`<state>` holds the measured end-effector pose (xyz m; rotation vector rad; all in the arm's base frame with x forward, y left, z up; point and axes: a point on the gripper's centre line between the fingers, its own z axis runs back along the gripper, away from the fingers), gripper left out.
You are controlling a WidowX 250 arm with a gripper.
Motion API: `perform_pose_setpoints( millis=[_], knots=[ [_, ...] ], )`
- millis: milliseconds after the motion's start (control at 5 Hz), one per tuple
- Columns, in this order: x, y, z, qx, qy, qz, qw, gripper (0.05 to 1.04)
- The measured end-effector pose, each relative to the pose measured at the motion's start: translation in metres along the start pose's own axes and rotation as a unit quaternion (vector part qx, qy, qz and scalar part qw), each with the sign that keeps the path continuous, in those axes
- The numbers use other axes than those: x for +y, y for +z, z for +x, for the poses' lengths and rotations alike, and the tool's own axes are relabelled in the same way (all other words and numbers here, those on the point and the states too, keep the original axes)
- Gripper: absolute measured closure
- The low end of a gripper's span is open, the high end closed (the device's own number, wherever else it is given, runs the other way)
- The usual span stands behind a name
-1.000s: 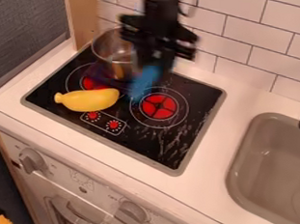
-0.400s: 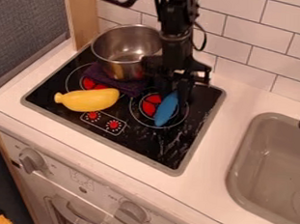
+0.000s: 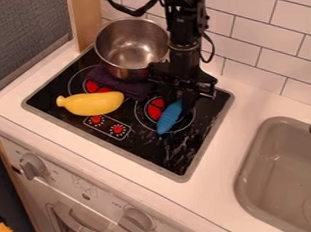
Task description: Put the blue spoon on the right side of the burner
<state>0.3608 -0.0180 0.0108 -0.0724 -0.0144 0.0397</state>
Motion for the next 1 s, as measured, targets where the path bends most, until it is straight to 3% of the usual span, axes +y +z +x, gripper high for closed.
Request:
perform_pose_setpoints(
  millis=[200,400,800,1000],
  knots=[
    [-0.01,-0.001,-0.002,0.002,-0.013,0.015,0.9998,0.333],
    [-0.012,0.01,-0.002,-0.011,-0.006,0.022,0.9997,0.094],
    [-0.016,0.065,-0.008,-0.077,0.001,0.028,0.9966,0.083],
    [-0.017,0.071,-0.012,-0.079,-0.006,0.025,0.9965,0.083]
  ],
)
